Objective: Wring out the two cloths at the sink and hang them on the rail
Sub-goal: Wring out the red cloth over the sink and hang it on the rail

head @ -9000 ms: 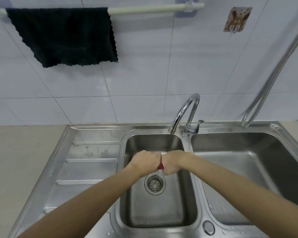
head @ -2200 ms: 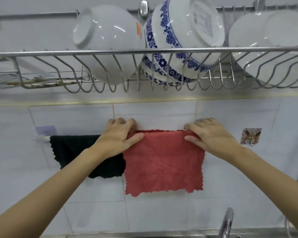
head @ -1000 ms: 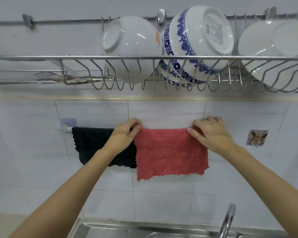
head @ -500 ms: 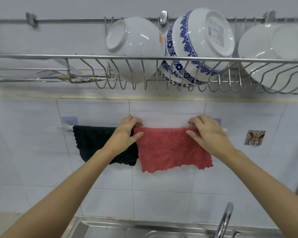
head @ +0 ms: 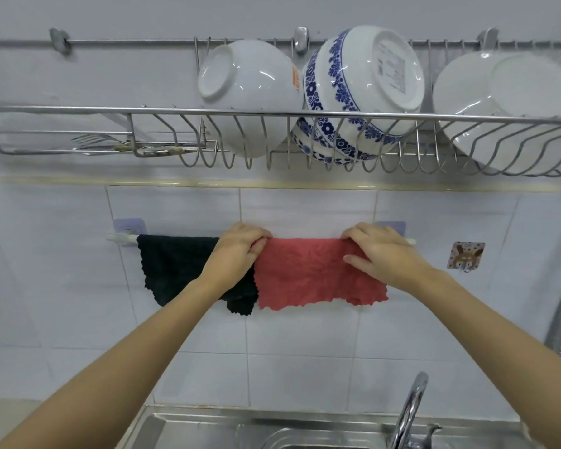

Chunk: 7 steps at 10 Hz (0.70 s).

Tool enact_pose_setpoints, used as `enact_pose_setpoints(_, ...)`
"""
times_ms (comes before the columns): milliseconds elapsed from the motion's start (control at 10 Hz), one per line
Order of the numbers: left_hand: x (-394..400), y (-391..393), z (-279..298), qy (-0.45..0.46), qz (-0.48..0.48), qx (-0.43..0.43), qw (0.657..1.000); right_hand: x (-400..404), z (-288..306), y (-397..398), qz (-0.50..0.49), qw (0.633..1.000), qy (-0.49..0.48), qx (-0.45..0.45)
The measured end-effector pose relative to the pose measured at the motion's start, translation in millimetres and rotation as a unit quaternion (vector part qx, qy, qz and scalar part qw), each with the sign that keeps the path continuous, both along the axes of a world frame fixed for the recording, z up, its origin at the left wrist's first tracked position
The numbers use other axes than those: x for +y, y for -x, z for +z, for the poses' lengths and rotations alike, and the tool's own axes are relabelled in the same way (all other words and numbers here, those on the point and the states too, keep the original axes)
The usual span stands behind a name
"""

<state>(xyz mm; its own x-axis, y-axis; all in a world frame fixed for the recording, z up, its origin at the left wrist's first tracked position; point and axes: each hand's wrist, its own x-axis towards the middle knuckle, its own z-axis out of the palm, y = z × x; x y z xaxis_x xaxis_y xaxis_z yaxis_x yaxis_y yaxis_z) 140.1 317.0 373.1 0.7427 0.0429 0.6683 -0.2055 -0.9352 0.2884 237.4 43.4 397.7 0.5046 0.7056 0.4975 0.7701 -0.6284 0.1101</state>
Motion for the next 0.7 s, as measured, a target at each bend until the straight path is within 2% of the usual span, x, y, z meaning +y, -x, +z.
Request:
enact_pose_setpoints(200, -12.3, 17.0, 13.0, -0.074, 0.018, 0.006, 0.997, -5.3, 4.3, 18.9, -0.02, 0.999, -0.039, -0.019)
enact_pose_setpoints(300, -17.6, 32.8, 27.1, -0.098, 0.018, 0.018, 0.995, -17.4, 7.0, 23.6, -0.035, 0.997, -0.067, 0.012)
enact_pose_setpoints(500, -30.8, 73.6, 40.7, -0.102, 0.049, 0.128, 0.985, -40.7, 13.7, 47.8, -0.049, 0.995, -0.08, 0.013)
enact_pose_setpoints(600, -38.7, 93.0, 41.2, -0.098, 0.078, 0.197, 0.972, -43.6, 14.2, 65.8, -0.071, 0.995, -0.06, 0.035)
enact_pose_setpoints(700, -44.5, 110.8, 43.5, -0.115, 0.113, 0.243, 0.957, -36.4, 17.1, 85.7, -0.095, 0.995, -0.015, 0.018)
